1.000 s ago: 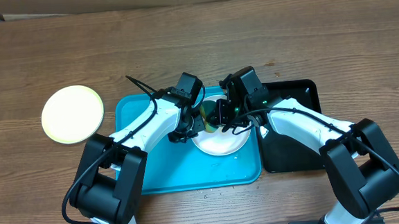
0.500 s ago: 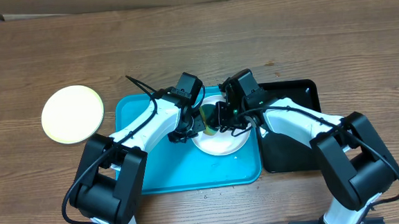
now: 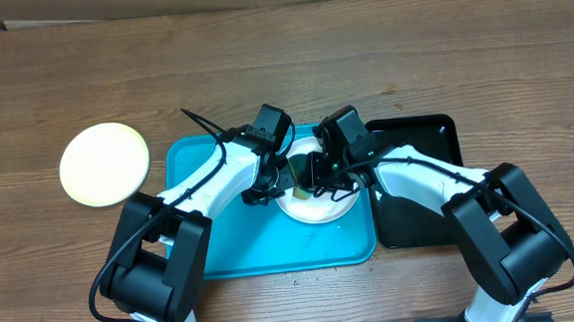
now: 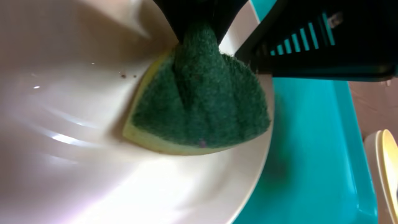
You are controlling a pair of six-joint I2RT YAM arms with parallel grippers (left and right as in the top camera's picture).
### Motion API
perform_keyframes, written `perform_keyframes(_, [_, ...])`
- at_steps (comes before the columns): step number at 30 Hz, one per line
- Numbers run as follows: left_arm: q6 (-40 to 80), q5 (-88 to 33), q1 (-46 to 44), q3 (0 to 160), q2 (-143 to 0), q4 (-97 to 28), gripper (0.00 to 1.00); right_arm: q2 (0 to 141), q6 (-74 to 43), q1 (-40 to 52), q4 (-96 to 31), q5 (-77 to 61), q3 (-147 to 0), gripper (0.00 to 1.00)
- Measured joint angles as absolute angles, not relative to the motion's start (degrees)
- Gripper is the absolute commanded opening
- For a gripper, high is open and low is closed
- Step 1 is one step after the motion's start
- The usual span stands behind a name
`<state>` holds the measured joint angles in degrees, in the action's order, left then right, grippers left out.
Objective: Clean dirty plates on tray and stack at the side
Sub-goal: 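Scrub the white plate with the sponge held by the right gripper, then return the sponge to the black tray with the right gripper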
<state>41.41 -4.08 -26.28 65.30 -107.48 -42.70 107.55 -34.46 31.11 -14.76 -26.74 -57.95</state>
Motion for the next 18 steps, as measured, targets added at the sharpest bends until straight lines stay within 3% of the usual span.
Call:
perform_keyframes(10, [41.41, -4.08, -26.28, 65.30, -107.48, -42.72, 0.04, 107.53, -34.52, 29.95, -12.27, -26.79, -54.87, 0.04])
perform_keyframes(18, [41.41, -4.08, -26.28, 65.30, -107.48, -42.72, 0.04, 107.53, -34.37, 23.05, -12.08, -27.33, -54.89, 0.04])
